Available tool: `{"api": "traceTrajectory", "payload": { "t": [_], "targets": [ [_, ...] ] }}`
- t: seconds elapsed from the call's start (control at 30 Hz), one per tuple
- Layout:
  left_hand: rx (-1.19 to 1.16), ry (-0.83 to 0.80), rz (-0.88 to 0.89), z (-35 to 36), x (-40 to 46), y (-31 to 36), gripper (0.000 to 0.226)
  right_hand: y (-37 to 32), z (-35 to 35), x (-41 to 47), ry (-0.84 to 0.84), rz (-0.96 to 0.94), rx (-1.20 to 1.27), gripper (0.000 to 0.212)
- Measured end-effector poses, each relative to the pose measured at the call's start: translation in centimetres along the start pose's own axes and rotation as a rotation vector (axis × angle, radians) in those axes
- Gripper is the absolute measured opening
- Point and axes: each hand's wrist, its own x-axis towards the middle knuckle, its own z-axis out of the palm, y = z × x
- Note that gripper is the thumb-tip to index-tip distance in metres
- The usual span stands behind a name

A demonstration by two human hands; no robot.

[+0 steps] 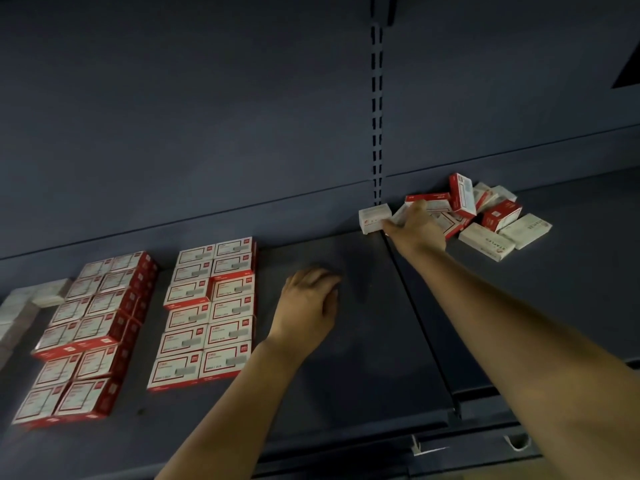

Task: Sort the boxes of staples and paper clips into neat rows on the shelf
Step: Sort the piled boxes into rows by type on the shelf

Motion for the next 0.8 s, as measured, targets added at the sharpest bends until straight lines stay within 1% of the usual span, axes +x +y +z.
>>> {"api": "traceTrajectory", "payload": {
  "t": [0.07, 0.13, 0.23, 0.3, 0.37, 0.43, 0.57, 0.63, 0.7, 0.8],
  "targets": [
    [-0.018, 0.008, -0.009, 0.2, -0.3, 0.2, 0.035, 0.3, 0.0, -0.5, 0.0, 0.003, 0.108, 0.042],
    [-0.043, 0.021, -0.014, 0.5, -0.6, 0.4, 0.036, 0.9, -0.4, -1.3, -0.005, -0.006, 0.265, 0.029],
    [-0.109, 0.054, -0.046, 0.8, -1.1, 0.8, 0.031, 2.2, -1.3, -3.0, -0.027, 0.045, 0.447, 0.019],
    [-0.211, 0.091, -0.097, 0.5, -1.2, 1.3, 0.024, 3.1, -1.8, -4.5, -0.049, 0.085, 0.546, 0.013],
    [-0.372, 0.097, -0.189, -0.1, -1.3, 2.1, 0.024, 3.8, -2.3, -6.5, -0.079, 0.1, 0.675, 0.009],
    [-0.483, 0.096, -0.234, -0.6, -1.5, 2.7, 0.027, 4.0, -3.0, -8.6, -0.144, 0.106, 0.821, 0.011],
    [-0.59, 0.048, -0.209, -0.8, -1.7, 3.1, 0.034, 3.7, -3.9, -11.5, -0.276, 0.098, 0.992, 0.012],
    [-0.675, 0.009, -0.204, -1.0, -1.9, 3.3, 0.033, 3.3, -4.1, -12.3, -0.31, 0.048, 1.014, 0.014],
    [-0.825, -0.024, -0.204, -1.4, -2.2, 3.7, 0.029, 2.9, -4.3, -13.0, -0.338, -0.036, 0.998, 0.017],
    [-1.045, -0.04, -0.24, -2.2, -2.7, 3.6, 0.025, 2.2, -4.2, -13.9, -0.378, -0.151, 0.975, 0.027]
  ]
}}
